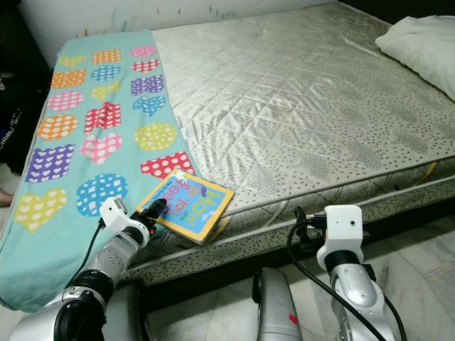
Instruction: Clean up the room
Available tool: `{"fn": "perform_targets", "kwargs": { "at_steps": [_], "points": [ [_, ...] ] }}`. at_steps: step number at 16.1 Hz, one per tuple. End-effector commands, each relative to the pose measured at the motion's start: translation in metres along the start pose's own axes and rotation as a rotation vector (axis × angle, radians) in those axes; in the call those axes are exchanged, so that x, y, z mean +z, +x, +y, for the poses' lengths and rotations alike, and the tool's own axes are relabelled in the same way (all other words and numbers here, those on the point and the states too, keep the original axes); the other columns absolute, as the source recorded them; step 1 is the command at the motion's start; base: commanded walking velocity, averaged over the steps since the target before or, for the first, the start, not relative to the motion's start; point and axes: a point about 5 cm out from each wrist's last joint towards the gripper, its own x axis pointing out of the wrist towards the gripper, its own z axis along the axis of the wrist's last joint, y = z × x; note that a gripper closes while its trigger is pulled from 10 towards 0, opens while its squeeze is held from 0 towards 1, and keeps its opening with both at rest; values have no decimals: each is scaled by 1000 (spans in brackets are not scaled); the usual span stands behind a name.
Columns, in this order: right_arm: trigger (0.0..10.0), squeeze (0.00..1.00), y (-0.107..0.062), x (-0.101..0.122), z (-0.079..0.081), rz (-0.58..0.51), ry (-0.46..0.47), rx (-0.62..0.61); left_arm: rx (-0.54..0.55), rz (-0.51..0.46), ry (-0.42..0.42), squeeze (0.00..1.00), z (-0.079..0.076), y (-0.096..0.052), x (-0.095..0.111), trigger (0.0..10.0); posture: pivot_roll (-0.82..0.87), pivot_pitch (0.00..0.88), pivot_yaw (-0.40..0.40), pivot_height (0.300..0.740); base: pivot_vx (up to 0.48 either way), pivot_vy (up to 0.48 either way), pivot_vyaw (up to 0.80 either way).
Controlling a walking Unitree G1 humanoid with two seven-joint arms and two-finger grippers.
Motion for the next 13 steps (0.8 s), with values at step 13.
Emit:
{"fn": "perform_targets", "kwargs": {
  "at_steps": [13],
  "points": [
    [10000, 0, 6, 0, -1, -11, -16, -21, -81, -40, -49, 0, -10, 3, 4, 0, -283, 0, 38, 514, 0, 0, 0]
  ]
}}
